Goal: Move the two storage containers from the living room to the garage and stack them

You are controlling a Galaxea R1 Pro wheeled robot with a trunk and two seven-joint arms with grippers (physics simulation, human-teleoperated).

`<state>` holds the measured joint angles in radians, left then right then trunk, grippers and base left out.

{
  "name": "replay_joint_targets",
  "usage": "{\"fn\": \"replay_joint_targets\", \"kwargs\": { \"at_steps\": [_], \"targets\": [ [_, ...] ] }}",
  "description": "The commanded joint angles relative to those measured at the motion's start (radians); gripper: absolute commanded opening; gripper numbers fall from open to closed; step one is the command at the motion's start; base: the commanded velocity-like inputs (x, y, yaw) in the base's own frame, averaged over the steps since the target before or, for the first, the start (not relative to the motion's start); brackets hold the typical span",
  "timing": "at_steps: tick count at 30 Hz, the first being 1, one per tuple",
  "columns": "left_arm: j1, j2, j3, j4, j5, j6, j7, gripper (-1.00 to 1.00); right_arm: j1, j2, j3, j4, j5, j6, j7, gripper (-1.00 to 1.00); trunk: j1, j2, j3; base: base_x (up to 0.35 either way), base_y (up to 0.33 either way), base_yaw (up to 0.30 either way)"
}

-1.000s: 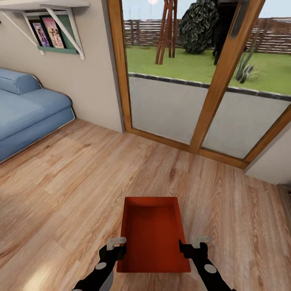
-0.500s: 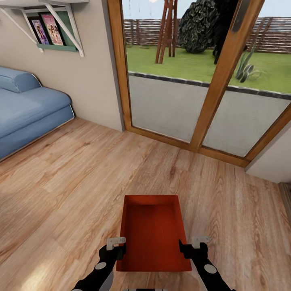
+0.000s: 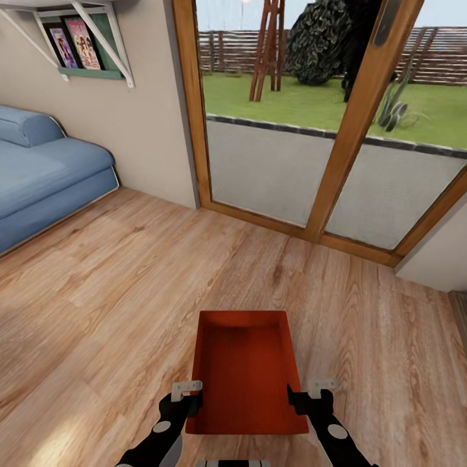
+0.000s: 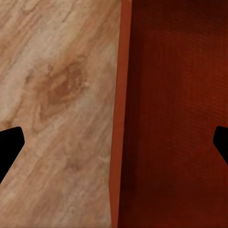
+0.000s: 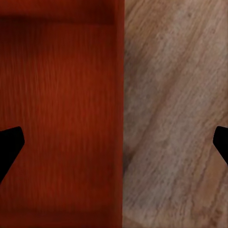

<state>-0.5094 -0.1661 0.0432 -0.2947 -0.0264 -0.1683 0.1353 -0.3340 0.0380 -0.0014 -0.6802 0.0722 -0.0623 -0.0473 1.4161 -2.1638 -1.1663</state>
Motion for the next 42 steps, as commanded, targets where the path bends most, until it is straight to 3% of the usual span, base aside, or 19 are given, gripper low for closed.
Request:
{"fn": "replay_joint_targets", "kwargs": {
  "at_steps": [1,15,28,36,42],
  "targets": [
    [-0.001,-0.001,0.004,0.001,-0.003,-0.004,0.001,1.00,0.000,0.000,0.000,0.001,0.008,-0.002,-0.005,1.00,0.000,0.000,-0.001,0.000,0.000,0.000],
    [-0.001,-0.001,0.004,0.002,-0.003,-0.004,0.001,1.00,0.000,0.000,-0.002,0.001,0.008,-0.002,-0.005,1.00,0.000,0.000,-0.001,0.000,0.000,0.000],
    [-0.001,-0.001,0.004,0.002,-0.003,-0.004,0.001,1.00,0.000,0.000,-0.001,0.001,0.009,-0.002,-0.005,1.00,0.050,-0.091,-0.041,0.000,0.000,0.000],
    [-0.001,-0.001,0.004,0.002,-0.003,-0.004,0.001,1.00,0.000,0.000,0.000,0.001,0.009,-0.002,-0.005,1.00,0.050,-0.091,-0.041,0.000,0.000,0.000],
    [-0.001,-0.001,0.004,0.002,-0.003,-0.004,0.001,1.00,0.000,0.000,0.000,0.001,0.009,-0.002,-0.005,1.00,0.073,-0.133,-0.060,0.000,0.000,0.000]
  ]
}}
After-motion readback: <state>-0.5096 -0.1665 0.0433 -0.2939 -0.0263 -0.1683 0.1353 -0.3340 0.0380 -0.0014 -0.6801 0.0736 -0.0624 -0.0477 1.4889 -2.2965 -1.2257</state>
